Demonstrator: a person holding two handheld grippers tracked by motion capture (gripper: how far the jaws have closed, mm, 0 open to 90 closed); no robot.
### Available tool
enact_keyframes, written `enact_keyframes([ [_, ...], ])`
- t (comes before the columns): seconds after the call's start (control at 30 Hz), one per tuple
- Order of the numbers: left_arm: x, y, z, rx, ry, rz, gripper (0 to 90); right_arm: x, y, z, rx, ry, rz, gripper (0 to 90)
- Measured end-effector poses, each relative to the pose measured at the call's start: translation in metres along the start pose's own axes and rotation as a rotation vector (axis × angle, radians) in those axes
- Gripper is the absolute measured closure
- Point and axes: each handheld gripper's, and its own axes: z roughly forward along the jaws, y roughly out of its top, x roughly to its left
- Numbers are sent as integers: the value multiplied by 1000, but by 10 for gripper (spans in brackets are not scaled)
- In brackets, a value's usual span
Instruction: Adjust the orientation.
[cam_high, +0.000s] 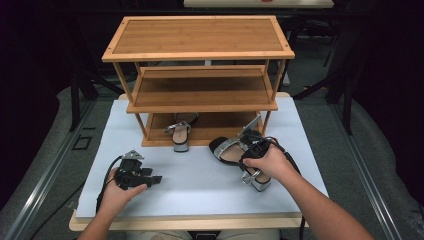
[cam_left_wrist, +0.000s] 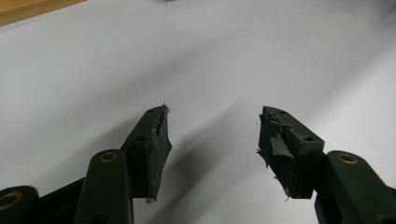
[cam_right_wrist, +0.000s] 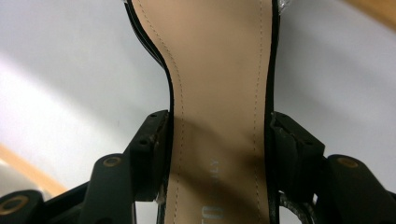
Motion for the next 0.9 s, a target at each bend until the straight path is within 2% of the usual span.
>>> enact_keyframes([
  [0.1, 1, 0, 0, 4, 0, 2, 426, -3, 9, 5, -9, 31, 18, 423],
  [0.13, 1, 0, 0, 5, 0, 2, 426, -2, 12, 8, -16, -19, 29, 423],
  [0.23, 1, 0, 0, 5, -1, -1, 426, -4, 20, 15, -12, 18, 44, 423],
  [0.33, 2, -1, 0, 5, -1, -1, 426, -4, 27, 21, -14, -9, 71, 422],
  [0.47, 2, -1, 0, 5, -1, -1, 425, -5, 33, 28, -24, 0, 108, 419],
  [0.5, 2, -1, 1, 4, -1, -2, 425, -5, 34, 29, -26, 18, 116, 418],
  [0.53, 2, -1, 1, 5, -1, -2, 426, -5, 35, 29, -25, 32, 110, 416],
  [0.57, 2, -1, 1, 5, -1, -2, 426, -3, 35, 30, -25, 6, 106, 413],
  [0.67, 3, -1, 1, 8, -2, 0, 426, 0, 35, 33, -14, 4, 95, 406],
  [0.73, 2, -1, 1, 8, -2, -3, 426, 2, 35, 34, -23, -25, 93, 404],
  [0.8, 3, -1, 1, 9, 2, -4, 425, -1, 34, 32, -17, 33, 98, 398],
  [0.9, 4, -2, 1, 8, 4, -10, 426, 0, 33, 28, -32, 7, 104, 361],
])
